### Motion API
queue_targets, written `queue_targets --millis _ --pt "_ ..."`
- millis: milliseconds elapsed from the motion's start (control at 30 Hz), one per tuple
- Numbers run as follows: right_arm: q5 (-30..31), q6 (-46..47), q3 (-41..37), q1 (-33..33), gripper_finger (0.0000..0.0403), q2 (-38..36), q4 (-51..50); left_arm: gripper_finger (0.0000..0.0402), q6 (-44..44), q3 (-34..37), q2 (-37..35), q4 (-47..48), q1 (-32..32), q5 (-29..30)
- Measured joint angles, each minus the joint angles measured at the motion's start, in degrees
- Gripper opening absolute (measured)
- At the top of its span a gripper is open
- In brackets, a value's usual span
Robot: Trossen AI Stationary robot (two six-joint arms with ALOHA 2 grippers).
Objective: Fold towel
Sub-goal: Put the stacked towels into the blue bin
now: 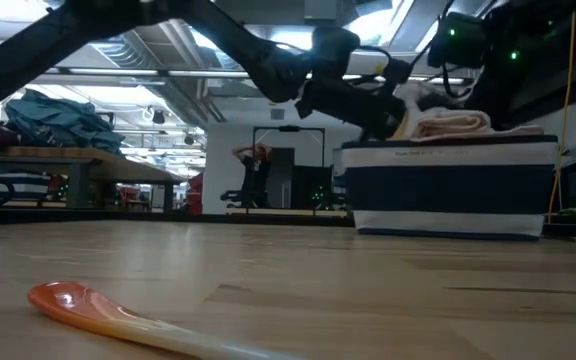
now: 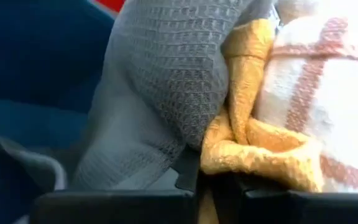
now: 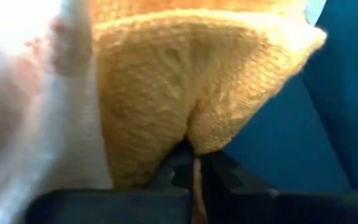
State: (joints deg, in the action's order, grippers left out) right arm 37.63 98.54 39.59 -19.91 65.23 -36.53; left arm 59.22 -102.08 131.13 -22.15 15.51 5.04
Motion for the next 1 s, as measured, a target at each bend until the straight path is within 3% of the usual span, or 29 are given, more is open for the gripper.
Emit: queue_targets --millis 167,300,600,1000 --pt "-1.4 -0.2 -1.6 -2.5 0.0040 0.2 1.3 0.0048 -7.5 0.0 0.2 0.2 0.2 2.9" --pt "-2.6 -0.5 -1.7 -4.2 0.0082 0.3 1.9 0.0079 -12.7 0.0 0.2 -0.7 0.3 6.0" --pt "-5.3 -2.0 -1.7 -6.5 0.0183 0.3 3.9 0.0144 -13.7 0.0 0.2 -1.1 1.2 7.5" --pt "-7.0 -6.1 -1.7 -6.4 0.0195 0.3 -0.6 0.0153 -13.6 0.0 0.2 0.3 3.1 7.2"
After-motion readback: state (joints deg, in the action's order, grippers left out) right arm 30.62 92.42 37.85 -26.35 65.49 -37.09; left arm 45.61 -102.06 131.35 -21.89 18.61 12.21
